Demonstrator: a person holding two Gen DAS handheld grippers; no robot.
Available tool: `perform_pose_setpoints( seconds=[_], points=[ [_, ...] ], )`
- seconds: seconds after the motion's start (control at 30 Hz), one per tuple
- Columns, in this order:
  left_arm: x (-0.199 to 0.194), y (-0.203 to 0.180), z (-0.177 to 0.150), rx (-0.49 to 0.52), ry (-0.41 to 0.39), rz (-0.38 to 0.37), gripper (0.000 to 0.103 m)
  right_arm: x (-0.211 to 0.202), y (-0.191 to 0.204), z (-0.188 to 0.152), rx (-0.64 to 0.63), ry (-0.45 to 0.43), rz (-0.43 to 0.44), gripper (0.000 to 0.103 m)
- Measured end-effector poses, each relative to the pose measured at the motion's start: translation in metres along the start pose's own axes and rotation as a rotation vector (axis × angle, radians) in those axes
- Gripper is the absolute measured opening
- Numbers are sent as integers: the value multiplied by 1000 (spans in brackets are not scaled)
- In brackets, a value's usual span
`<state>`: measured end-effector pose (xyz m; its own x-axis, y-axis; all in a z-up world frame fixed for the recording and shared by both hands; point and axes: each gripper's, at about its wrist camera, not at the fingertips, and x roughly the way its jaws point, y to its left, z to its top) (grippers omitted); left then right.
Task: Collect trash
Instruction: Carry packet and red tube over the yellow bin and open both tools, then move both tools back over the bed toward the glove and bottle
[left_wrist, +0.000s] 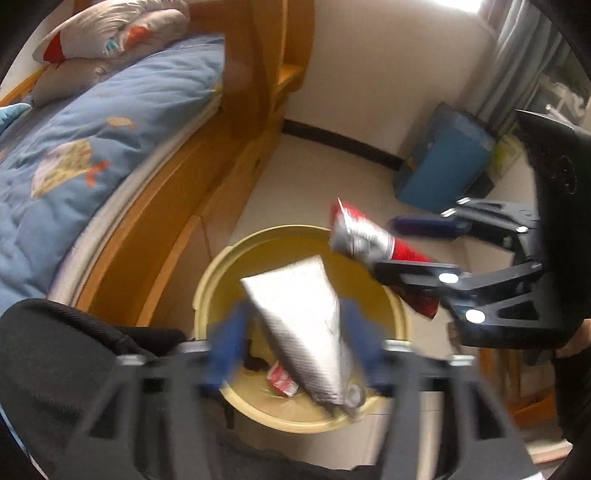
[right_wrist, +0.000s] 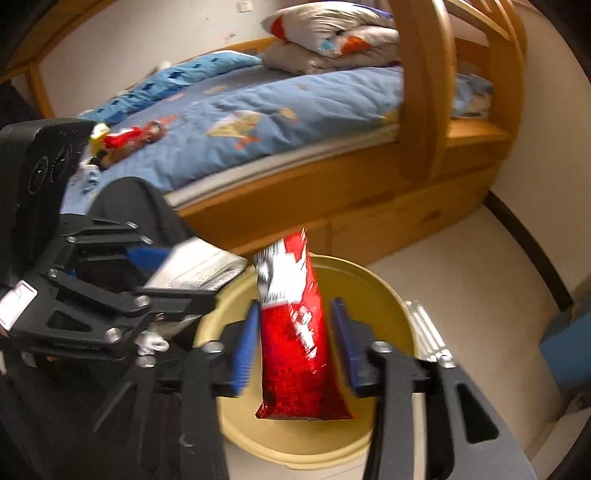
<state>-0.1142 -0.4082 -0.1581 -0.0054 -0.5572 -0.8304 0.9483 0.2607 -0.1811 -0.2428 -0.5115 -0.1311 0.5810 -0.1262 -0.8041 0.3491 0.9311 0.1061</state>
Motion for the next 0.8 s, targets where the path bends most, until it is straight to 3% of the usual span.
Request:
perform_pose_setpoints(
  seconds=[0.07, 0.4, 0.47, 0.8],
  points=[
    [2, 2, -2, 3, -1, 32, 83, 0, -10, -4, 30, 3, -6, 56],
    [-9, 15, 0, -34, -11, 30, 85, -1, -20, -1, 117, -12, 57, 57],
    [-17, 16, -1, -31, -32, 53, 87, -1, -15, 3, 106, -21, 65, 62],
    [-92, 52, -10, -97, -222, 205, 94, -5, 39, 52, 3, -115, 174, 70]
  ],
)
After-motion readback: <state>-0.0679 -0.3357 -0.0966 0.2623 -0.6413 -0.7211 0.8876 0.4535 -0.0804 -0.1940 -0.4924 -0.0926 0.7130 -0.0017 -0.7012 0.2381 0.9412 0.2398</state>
